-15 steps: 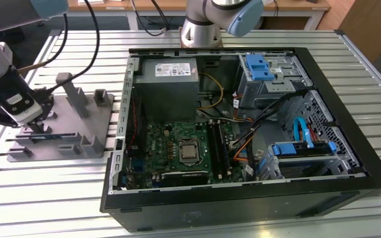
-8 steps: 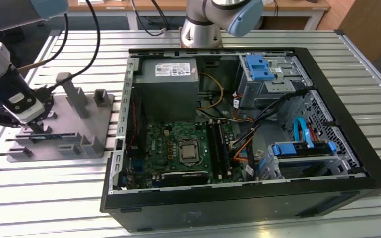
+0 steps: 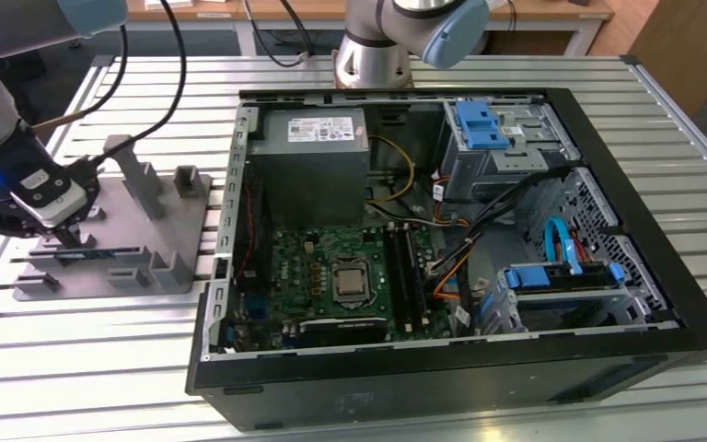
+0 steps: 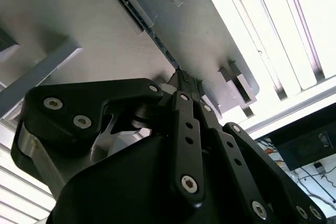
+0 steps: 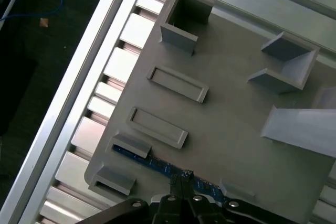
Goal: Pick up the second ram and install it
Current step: 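Pick up the second ram and move it above second insertion slot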
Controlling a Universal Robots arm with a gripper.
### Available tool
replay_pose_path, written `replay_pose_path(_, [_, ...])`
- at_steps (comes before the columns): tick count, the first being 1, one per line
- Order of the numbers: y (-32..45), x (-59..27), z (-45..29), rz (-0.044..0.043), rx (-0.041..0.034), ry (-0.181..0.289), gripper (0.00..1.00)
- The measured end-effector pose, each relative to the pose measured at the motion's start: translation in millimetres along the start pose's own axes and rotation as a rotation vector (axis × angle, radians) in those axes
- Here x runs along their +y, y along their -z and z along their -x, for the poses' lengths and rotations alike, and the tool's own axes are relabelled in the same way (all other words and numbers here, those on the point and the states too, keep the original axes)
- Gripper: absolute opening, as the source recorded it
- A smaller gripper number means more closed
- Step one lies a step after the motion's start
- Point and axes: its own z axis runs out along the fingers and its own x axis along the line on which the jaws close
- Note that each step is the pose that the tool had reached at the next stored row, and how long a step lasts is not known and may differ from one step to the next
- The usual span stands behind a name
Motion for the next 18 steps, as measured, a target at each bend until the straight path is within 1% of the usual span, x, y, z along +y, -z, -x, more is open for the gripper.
replay_pose_path(18, [0.0, 0.0, 0.0, -0.0031, 0.0056, 0.151, 0.10])
